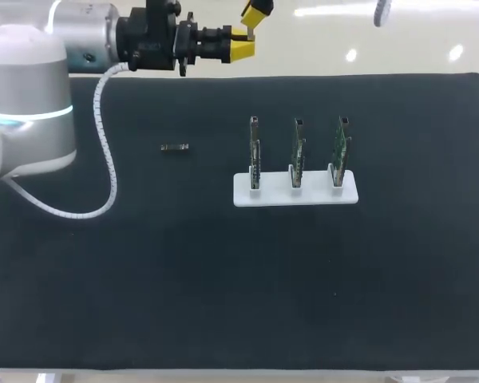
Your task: Pick up the optical module with the left hand, and insert it into the network port with the right hand.
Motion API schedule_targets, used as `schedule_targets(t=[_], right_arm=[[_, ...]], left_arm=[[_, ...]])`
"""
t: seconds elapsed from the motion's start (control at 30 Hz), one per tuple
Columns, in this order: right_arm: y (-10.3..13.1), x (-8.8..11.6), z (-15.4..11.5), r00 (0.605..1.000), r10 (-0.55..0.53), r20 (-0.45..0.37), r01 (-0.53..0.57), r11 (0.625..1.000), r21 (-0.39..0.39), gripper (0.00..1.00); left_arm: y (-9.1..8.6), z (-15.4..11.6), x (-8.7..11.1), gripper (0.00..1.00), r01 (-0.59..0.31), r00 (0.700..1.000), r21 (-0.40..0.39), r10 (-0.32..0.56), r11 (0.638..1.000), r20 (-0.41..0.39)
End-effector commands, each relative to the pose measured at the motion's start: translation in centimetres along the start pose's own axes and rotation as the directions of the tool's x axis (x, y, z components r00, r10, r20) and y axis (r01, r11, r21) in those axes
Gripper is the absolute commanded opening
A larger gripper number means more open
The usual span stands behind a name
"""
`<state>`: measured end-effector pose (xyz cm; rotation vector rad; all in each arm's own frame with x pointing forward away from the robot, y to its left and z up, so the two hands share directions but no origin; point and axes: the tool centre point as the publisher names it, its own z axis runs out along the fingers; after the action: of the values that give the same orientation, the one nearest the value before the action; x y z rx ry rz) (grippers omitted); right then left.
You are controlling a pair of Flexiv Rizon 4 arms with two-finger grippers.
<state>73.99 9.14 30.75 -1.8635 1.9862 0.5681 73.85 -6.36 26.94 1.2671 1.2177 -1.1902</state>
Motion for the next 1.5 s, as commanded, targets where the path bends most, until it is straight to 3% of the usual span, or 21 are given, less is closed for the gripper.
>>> schedule_targets(t=[0.03, 0.23, 0.27, 0.3, 0.73, 1.0, 1.2, 1.5], right_arm=[[0.0, 0.1, 0.1, 1.0, 0.0, 0.002, 0.0, 1.0, 0.004, 0.0], [0.0, 0.1, 0.1, 1.0, 0.0, 0.002, 0.0, 1.0, 0.004, 0.0], [0.0, 0.1, 0.1, 1.0, 0.0, 0.002, 0.0, 1.0, 0.004, 0.0], [0.0, 0.1, 0.1, 1.0, 0.0, 0.002, 0.0, 1.0, 0.004, 0.0], [0.0, 0.1, 0.1, 1.0, 0.0, 0.002, 0.0, 1.0, 0.004, 0.0], [0.0, 0.1, 0.1, 1.0, 0.0, 0.002, 0.0, 1.0, 0.004, 0.0], [0.0, 0.1, 0.1, 1.0, 0.0, 0.002, 0.0, 1.0, 0.004, 0.0], [0.0, 0.1, 0.1, 1.0, 0.0, 0.002, 0.0, 1.0, 0.004, 0.0]], left_arm=[[-0.3, 0.1, 0.1, 0.0, -0.002, 1.0, -0.004, 0.002, 1.0, -0.003], [-0.2, 0.2, -0.1, 0.0, -0.01, 1.0, 0.002, 0.01, 1.0, -0.016], [-0.2, 0.3, -0.1, 0.44, -0.009, 1.0, -0.001, 0.009, 1.0, -0.022], [-0.2, 0.3, -0.2, 1.0, -0.018, 1.0, 0.003, 0.018, 1.0, -0.021], [-0.1, 0.2, -0.1, 1.0, -0.009, 1.0, 0.004, 0.009, 1.0, -0.024], [-0.5, -2.3, 0.6, 1.0, 0.002, 0.999, -0.028, -0.004, 1.0, -0.05], [-1.3, -5.0, 1.3, 1.0, 0.02, 0.984, -0.056, -0.03, 0.998, -0.178], [-2.9, -8.9, 3.1, 1.0, 0.046, 0.929, -0.111, -0.083, 0.993, -0.361]])
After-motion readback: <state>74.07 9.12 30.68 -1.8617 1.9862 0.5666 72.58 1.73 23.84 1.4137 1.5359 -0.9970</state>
